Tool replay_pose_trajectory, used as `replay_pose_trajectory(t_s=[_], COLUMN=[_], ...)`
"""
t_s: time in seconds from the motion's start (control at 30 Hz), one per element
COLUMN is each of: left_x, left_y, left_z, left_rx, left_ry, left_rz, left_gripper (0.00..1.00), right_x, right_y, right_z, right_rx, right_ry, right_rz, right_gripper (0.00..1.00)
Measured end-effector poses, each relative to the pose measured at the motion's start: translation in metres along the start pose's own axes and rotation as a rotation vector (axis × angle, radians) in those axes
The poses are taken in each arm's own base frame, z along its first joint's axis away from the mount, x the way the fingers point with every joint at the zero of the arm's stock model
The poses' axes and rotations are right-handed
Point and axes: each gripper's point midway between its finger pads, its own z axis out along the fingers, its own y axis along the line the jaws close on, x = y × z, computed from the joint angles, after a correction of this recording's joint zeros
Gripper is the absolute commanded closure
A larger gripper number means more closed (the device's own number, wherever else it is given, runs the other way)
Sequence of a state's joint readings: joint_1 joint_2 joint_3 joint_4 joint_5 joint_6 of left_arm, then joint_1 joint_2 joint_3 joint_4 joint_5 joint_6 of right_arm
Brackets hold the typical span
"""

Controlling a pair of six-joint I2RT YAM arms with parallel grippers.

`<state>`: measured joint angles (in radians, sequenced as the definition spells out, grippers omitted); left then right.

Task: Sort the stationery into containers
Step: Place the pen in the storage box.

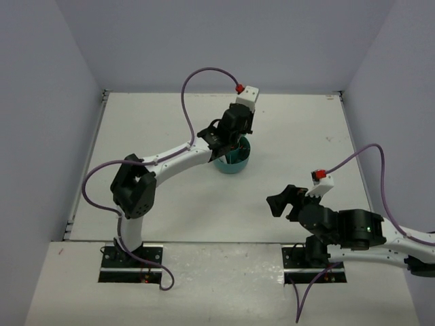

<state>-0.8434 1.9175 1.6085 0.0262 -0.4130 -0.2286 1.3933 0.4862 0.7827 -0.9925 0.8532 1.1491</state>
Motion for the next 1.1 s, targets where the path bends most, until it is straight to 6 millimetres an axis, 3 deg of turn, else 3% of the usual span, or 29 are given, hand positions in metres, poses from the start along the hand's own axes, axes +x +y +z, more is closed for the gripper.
replay_pose_trajectory(t_s=[0.17, 0.4, 0.57, 0.63, 0.67, 0.7, 0.77, 0.93, 1.1], left_x=[0.026, 0.036, 0.061, 0.071, 0.073, 0.075, 0.074, 0.059, 0.018], left_y=[0.002, 0.008, 0.015, 0.016, 0.015, 0.015, 0.013, 0.010, 0.007], left_z=[0.016, 0.020, 0.020, 0.019, 0.018, 0.018, 0.017, 0.009, -0.014], left_rx=[-0.010, -0.017, -0.034, -0.032, -0.029, -0.029, -0.025, -0.008, 0.019], left_ry=[0.024, 0.018, 0.056, 0.076, 0.081, 0.085, 0.081, 0.062, 0.003], left_rz=[0.038, 0.034, 0.019, 0.007, -0.002, -0.007, -0.025, -0.055, -0.092], left_gripper=[1.00, 0.99, 0.96, 0.83, 0.71, 0.53, 0.40, 0.35, 0.19], right_x=[0.004, 0.012, 0.013, 0.012, 0.012, 0.012, 0.012, 0.012, 0.014], right_y=[0.004, 0.011, 0.013, 0.014, 0.015, 0.015, 0.016, 0.016, 0.016], right_z=[0.003, 0.009, 0.009, 0.009, 0.009, 0.009, 0.009, 0.010, 0.012], right_rx=[-0.016, -0.008, -0.015, -0.019, -0.021, -0.022, -0.024, -0.022, -0.013], right_ry=[0.003, 0.026, 0.029, 0.027, 0.026, 0.026, 0.025, 0.025, 0.029], right_rz=[-0.010, -0.040, -0.045, -0.045, -0.046, -0.045, -0.049, -0.060, -0.073], right_gripper=[0.09, 0.09, 0.09, 0.09, 0.08, 0.07, 0.05, 0.02, 0.01])
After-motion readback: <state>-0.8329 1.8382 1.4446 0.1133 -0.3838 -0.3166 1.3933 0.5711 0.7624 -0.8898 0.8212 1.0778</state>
